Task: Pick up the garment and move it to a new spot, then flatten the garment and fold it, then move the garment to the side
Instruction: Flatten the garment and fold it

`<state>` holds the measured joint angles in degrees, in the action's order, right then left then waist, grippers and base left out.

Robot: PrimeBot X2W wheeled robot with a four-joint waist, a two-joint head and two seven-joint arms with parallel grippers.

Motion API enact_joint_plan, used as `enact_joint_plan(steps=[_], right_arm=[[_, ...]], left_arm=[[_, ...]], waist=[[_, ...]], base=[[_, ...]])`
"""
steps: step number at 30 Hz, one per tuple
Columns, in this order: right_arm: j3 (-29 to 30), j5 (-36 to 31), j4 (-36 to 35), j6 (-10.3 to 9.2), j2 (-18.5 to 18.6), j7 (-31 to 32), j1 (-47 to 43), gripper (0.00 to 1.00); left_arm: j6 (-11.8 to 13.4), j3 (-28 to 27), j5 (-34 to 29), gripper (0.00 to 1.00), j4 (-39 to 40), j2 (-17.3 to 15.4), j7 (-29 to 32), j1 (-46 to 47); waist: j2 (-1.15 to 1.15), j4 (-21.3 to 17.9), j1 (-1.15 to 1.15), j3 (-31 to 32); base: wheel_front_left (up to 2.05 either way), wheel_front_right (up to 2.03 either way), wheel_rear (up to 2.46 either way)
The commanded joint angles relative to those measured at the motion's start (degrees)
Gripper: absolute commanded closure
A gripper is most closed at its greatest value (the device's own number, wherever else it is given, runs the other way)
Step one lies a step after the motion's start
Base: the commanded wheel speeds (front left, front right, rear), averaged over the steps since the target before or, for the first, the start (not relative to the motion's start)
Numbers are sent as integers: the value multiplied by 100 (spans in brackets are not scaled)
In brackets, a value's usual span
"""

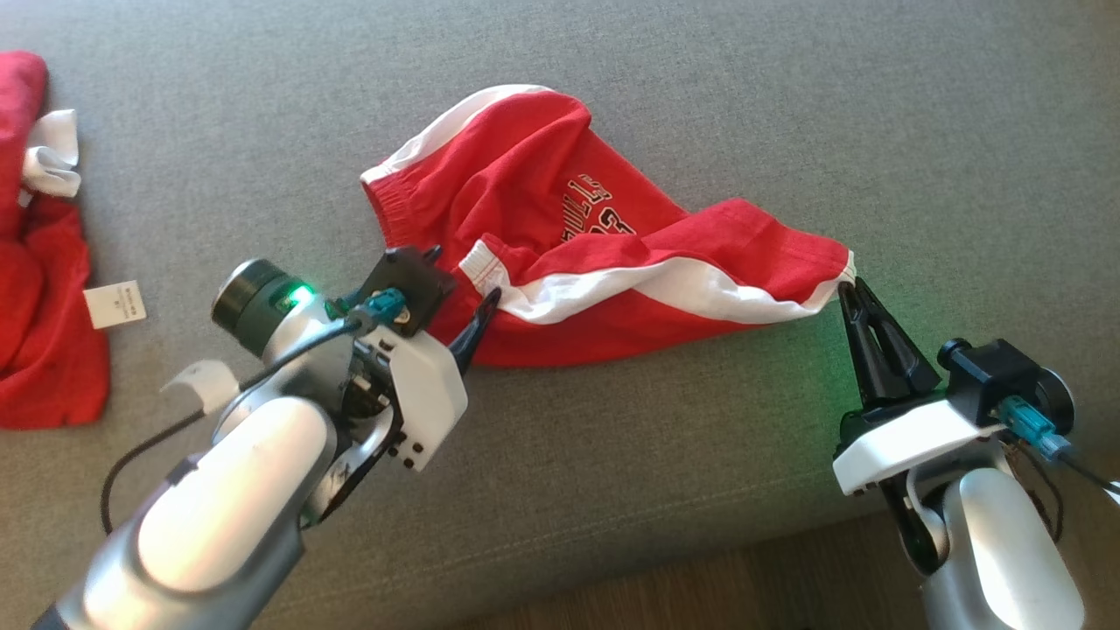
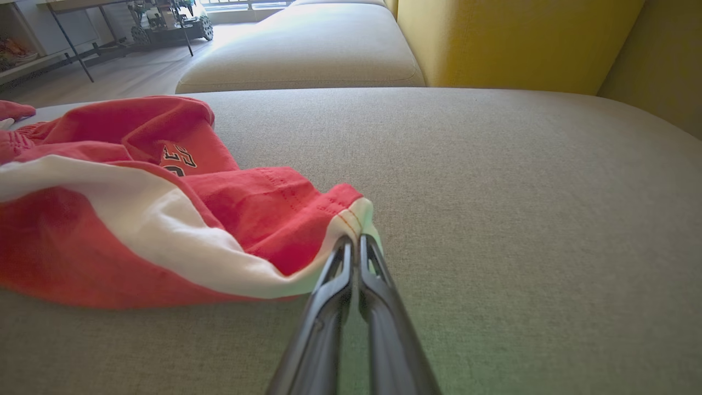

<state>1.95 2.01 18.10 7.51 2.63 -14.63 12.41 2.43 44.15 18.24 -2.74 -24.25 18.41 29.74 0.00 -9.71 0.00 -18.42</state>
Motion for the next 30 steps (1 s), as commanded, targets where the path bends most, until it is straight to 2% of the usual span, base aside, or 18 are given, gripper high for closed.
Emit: enact_joint_plan(steps=[1, 8, 9, 10, 11, 17, 20, 22, 24, 30], right_arm=[[-138, -10, -179, -2, 25, -37, 118, 96], [-134, -5, -186, -2, 25, -37, 136, 97], [-128, -5, -183, -2, 25, -37, 132, 97], [-120, -4, -178, -2, 25, -37, 128, 97], [-110, -5, -172, -2, 25, -37, 123, 97], [-48, -66, -217, -2, 25, -37, 124, 100], [-4, -178, -300, -2, 25, -37, 134, 100], [14, -202, -363, -2, 25, -37, 169, 100], [8, 163, -373, -2, 25, -37, 252, 100], [-106, 609, -358, -2, 25, -37, 987, 100]], left_arm=[[-35, -212, -9, 0, 108, -61, -18, 368], [-155, -116, 14, 0, -101, 3, -64, 490], [-174, -102, 31, 17, -108, 8, -59, 491], [-185, -91, 49, 66, -103, 14, -56, 485], [-208, -78, 88, 100, -95, 17, -30, 467], [-244, -165, 326, 100, -30, 34, -138, 391], [-206, -376, 651, 100, 123, 122, -294, 301], [-154, -611, 940, 100, 259, 194, -451, 238], [-149, -865, 1282, 100, 370, 247, -573, 182], [-462, -1652, 2579, 100, 583, 332, -753, 125]], waist=[[0, -20, 0, -24], [0, -91, 0, -67], [0, -93, 0, -61], [0, -91, 0, -51], [0, -87, 0, -38], [0, -18, 0, 94], [0, 56, 0, 196], [0, 114, 0, 273], [0, 164, 0, 357], [0, 215, 0, 547]], base=[[0, 0, 0], [0, 0, 0], [0, 0, 0], [0, 0, 0], [0, 0, 0], [0, 0, 0], [0, 0, 0], [0, 0, 0], [0, 0, 0], [0, 0, 0]])
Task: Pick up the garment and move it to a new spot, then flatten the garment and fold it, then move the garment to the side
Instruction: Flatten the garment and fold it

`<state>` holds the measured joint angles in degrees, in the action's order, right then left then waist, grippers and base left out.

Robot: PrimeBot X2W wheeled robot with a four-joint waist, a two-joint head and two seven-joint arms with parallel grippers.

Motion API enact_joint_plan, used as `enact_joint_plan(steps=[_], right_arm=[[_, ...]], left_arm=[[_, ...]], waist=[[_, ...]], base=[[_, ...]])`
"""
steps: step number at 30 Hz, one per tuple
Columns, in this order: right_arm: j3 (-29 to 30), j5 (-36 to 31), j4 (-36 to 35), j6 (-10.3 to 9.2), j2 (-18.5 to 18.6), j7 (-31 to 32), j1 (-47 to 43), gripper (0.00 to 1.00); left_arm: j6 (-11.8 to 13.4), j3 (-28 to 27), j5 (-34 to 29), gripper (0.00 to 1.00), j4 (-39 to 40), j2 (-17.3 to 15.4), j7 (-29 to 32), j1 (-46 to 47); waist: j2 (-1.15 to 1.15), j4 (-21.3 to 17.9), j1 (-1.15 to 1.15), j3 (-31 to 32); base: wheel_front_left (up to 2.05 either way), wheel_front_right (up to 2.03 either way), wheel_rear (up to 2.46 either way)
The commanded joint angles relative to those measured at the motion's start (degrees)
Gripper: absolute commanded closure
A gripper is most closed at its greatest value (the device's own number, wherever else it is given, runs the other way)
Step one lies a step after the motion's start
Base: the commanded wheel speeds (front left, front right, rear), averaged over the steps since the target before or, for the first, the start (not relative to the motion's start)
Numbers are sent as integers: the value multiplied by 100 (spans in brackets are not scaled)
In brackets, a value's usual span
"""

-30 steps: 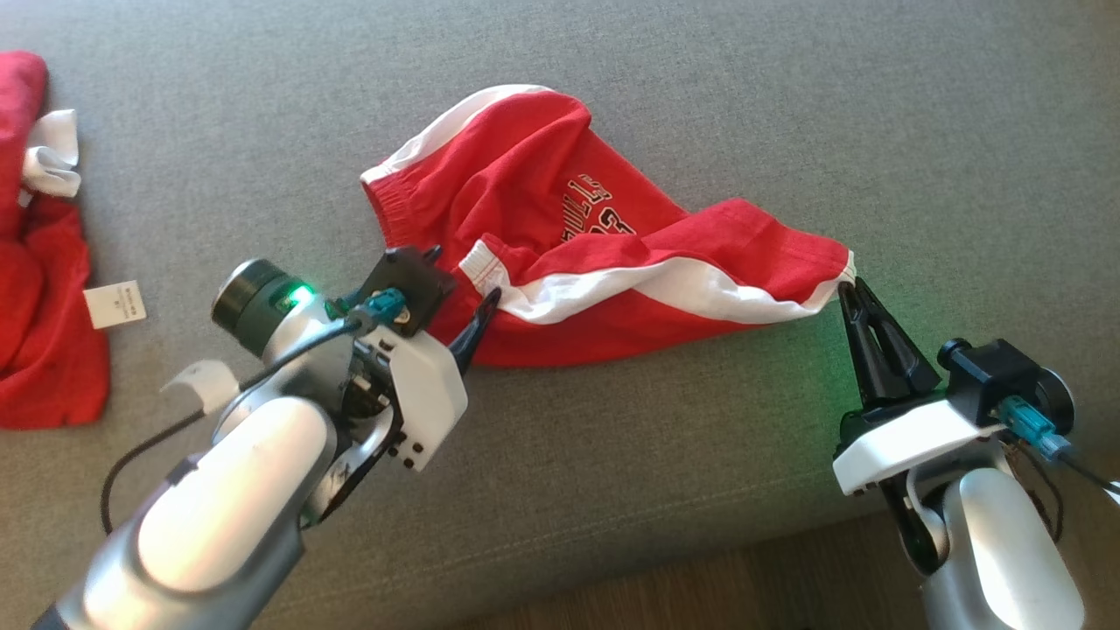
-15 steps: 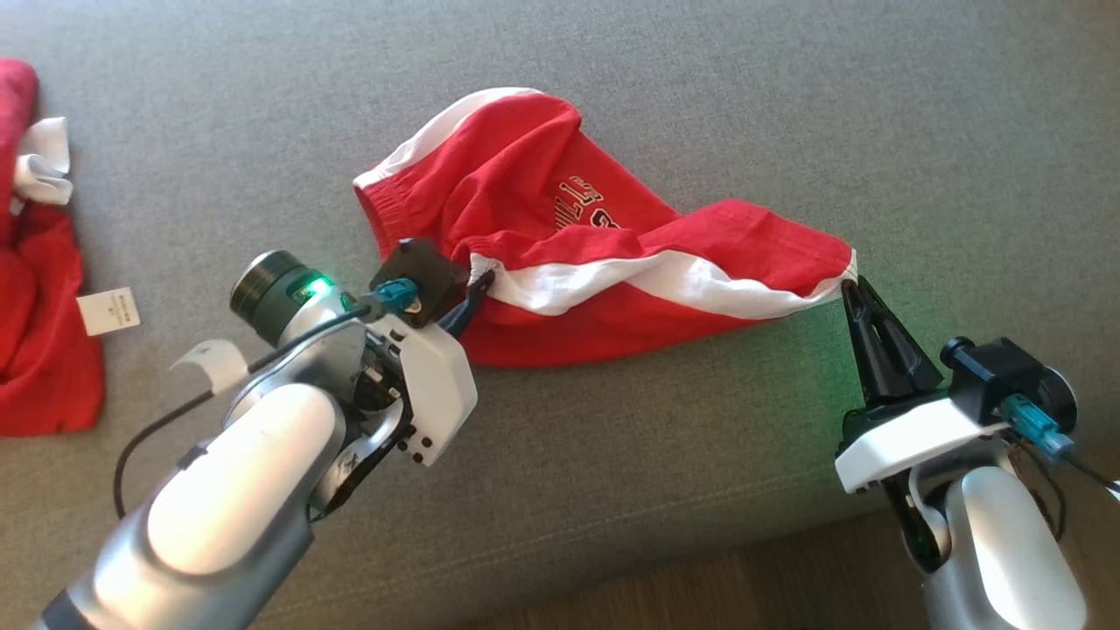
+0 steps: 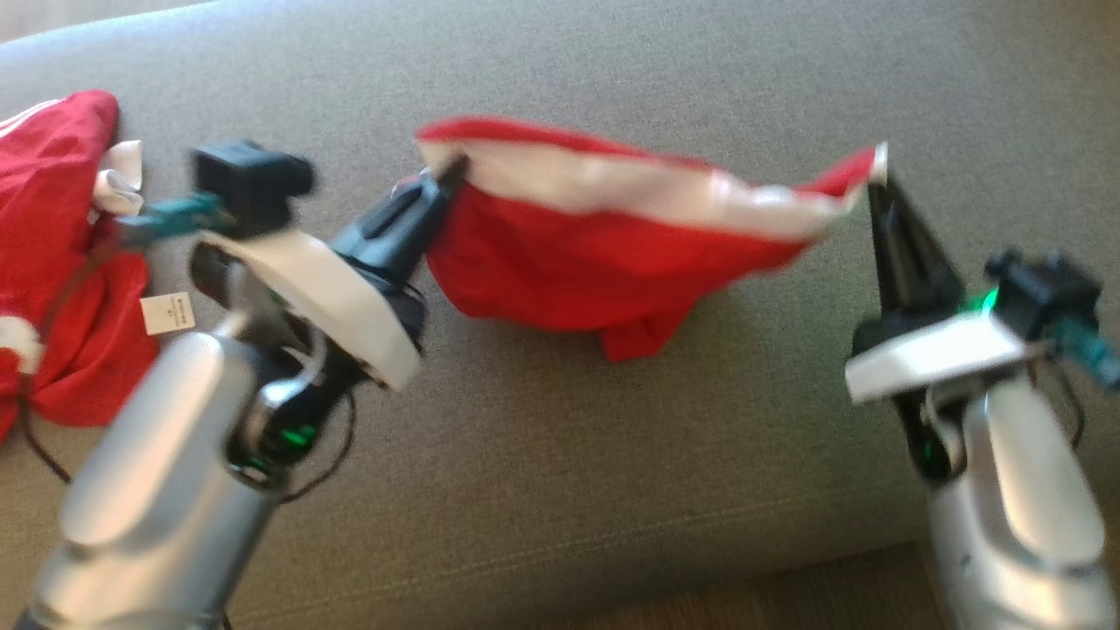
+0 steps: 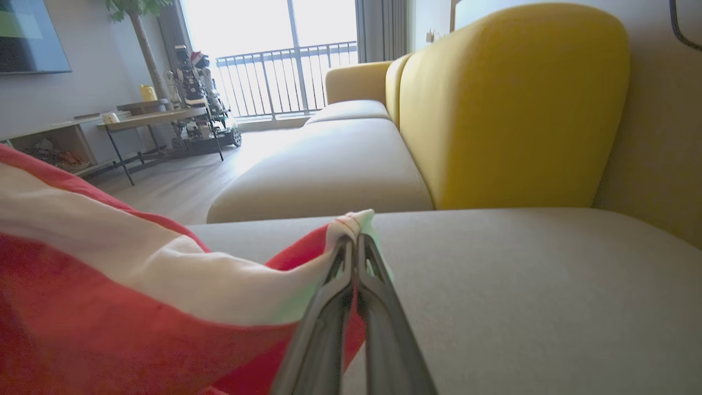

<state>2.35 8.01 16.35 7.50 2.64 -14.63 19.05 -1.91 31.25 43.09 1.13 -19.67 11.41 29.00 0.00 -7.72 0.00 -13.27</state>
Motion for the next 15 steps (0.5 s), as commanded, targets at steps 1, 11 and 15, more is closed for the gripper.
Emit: enact_joint_plan(steps=[1, 11, 15], right_arm=[[-160, 12, -177, -1, 23, -34, 491, 100], [-251, 176, -22, -1, 101, 421, 2611, 100], [-366, 258, 481, -1, 180, 568, 3937, 100]], left_arm=[[-65, -485, 238, 100, 194, -143, -66, 245], [-438, -1119, 430, 100, -320, -231, -627, 1936], [-520, -1031, 7, 100, -1155, -289, -1058, 3198]], waist=[[0, 21, 0, 46], [0, 75, 0, -299], [0, 78, 0, -637]], base=[[0, 0, 0], [0, 0, 0], [0, 0, 0]])
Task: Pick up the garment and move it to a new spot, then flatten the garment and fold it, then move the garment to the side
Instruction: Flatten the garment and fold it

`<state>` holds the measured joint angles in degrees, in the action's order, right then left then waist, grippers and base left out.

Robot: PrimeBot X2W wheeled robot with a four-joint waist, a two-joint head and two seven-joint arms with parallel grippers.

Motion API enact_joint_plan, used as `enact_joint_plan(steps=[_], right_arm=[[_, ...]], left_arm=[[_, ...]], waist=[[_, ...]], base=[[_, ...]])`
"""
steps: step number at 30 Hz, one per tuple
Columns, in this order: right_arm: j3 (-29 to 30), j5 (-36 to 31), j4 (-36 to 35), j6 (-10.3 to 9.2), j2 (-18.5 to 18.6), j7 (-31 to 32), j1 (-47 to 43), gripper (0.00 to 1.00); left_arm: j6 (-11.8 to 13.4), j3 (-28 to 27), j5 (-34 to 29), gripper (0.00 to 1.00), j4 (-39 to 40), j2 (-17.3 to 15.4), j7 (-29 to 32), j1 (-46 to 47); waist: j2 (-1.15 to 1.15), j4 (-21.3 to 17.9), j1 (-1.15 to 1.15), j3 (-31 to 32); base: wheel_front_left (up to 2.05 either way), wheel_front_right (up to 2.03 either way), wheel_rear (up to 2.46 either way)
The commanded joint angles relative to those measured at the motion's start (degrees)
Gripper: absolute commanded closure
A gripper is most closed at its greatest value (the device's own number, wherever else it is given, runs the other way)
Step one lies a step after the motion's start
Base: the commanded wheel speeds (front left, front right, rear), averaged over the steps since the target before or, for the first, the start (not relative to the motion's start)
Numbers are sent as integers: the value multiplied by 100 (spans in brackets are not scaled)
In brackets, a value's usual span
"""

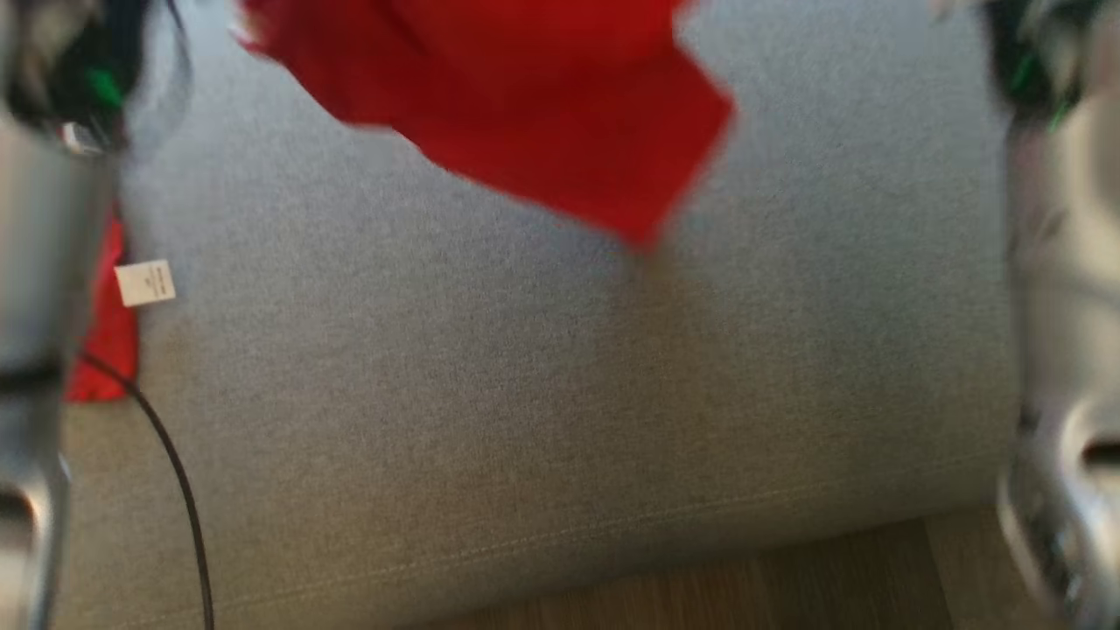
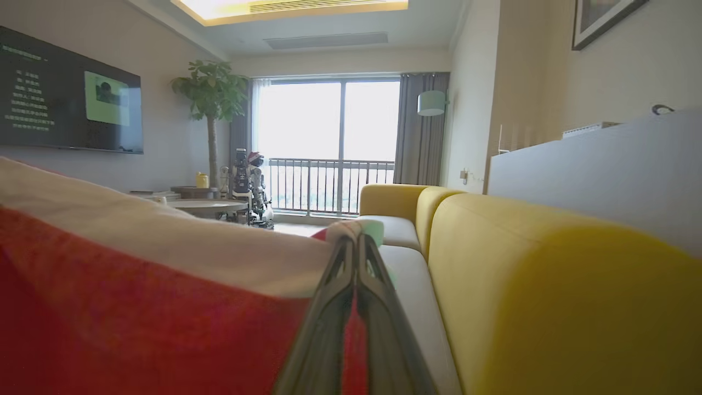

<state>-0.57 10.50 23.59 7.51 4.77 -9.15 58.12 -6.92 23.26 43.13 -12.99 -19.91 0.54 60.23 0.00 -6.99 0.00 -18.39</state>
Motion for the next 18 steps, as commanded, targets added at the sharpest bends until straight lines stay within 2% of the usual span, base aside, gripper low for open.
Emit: enact_joint_plan(steps=[1, 6, 9, 10, 13, 18], right_arm=[[-72, -26, -122, -2, -4, 8, 374, 100], [125, -646, 335, -2, 128, -309, 1878, 100], [243, -1056, 382, -2, 125, -473, 2375, 100], [326, -1167, 348, -2, 77, -517, 2417, 100], [358, -1303, 224, -2, 46, -543, 2097, 100], [408, -1435, 102, -2, 59, -530, 958, 100]], left_arm=[[-27, -218, -105, 100, 26, -246, -124, 399], [-52, -6, -509, 100, -739, -53, -1273, 1823], [-54, 409, -732, 100, -768, -94, -1527, 2311], [-55, 473, -814, 100, -558, -99, -1548, 2385], [-56, 731, -935, 100, -78, -164, -1551, 1989], [-56, 1343, -775, 100, 713, -433, -1553, 910]], waist=[[0, 14, 0, -215], [0, 103, 0, -709], [0, 183, 0, -993], [0, 228, 0, -1157], [0, 289, 0, -1346], [0, 316, 0, -1480]], base=[[0, 0, 0], [0, 0, 0], [0, 0, 0], [0, 0, 0], [0, 0, 0], [0, 0, 0]])
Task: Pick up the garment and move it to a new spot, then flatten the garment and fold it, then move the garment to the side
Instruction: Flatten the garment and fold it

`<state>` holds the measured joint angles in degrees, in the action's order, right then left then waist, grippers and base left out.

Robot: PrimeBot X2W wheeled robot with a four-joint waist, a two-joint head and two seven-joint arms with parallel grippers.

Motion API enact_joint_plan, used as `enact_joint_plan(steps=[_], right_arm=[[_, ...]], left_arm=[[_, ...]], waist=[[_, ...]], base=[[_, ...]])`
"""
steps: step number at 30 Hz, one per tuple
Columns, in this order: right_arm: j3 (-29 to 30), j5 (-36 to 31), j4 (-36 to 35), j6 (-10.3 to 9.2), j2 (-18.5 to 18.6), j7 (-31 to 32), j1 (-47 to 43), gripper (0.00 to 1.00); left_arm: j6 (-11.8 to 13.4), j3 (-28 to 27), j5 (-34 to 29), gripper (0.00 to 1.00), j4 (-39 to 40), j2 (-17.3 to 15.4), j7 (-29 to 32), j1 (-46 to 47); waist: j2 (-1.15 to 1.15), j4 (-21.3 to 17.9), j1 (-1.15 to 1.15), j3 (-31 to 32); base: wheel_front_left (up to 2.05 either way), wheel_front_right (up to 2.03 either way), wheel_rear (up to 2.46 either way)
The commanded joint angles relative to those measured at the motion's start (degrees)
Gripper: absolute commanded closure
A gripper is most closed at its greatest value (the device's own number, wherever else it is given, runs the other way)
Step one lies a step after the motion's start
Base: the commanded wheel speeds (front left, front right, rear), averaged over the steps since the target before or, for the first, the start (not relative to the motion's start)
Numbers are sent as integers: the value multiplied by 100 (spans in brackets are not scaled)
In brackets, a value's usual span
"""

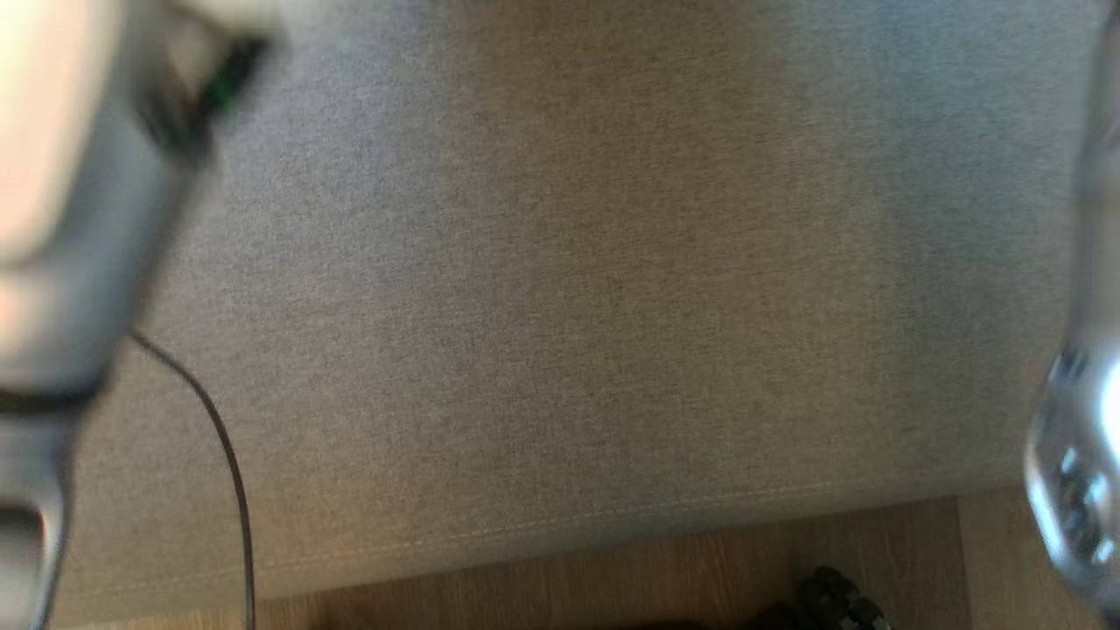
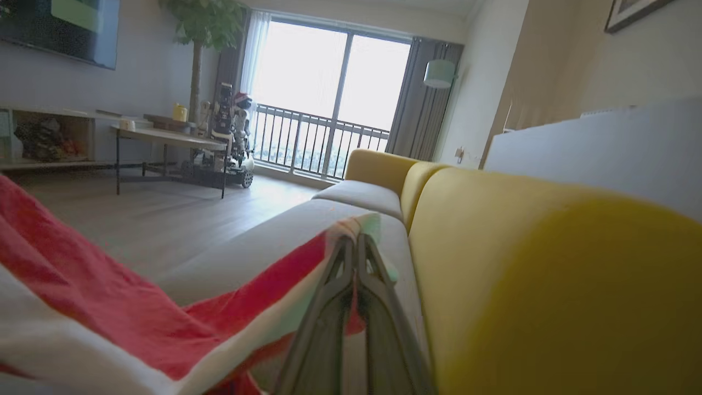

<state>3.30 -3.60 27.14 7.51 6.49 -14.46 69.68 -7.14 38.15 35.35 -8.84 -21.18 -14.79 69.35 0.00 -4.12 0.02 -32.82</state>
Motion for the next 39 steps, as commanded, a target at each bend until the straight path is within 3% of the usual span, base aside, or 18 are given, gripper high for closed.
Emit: enact_joint_plan(steps=[1, 9, 16, 26, 32, 39], right_arm=[[37, -41, -295, -2, -123, 23, -477, 100], [235, 165, -894, -2, -117, 61, -2782, 100], [643, 130, -1860, -2, -266, 35, -4633, 100], [960, 303, -2814, -2, -355, 84, -6047, 100], [1205, 342, -3241, -2, -359, 452, -6365, 100], [1024, 110, -3100, -2, -360, 932, -5588, 100]], left_arm=[[-34, -12, -38, 100, 453, -379, -19, -231], [-35, 748, -626, 100, 1420, -732, -20, -2147], [-35, 1194, -1051, 100, 1801, -851, -20, -3151], [-35, 1401, -1154, 100, 2160, -962, -20, -4271], [-35, 1133, -438, 100, 2547, -699, -20, -4950], [-35, 883, 886, 100, 2324, -65, -20, -4998]], waist=[[0, 28, -2, -34], [0, 73, -2, 300], [0, 58, -2, 664], [0, -65, -2, 1243], [0, 30, -2, 1372], [0, 400, -2, 1144]], base=[[0, 0, 0], [0, 0, 0], [0, 0, 0], [0, 0, 0], [0, 0, 0], [0, 0, 0]])
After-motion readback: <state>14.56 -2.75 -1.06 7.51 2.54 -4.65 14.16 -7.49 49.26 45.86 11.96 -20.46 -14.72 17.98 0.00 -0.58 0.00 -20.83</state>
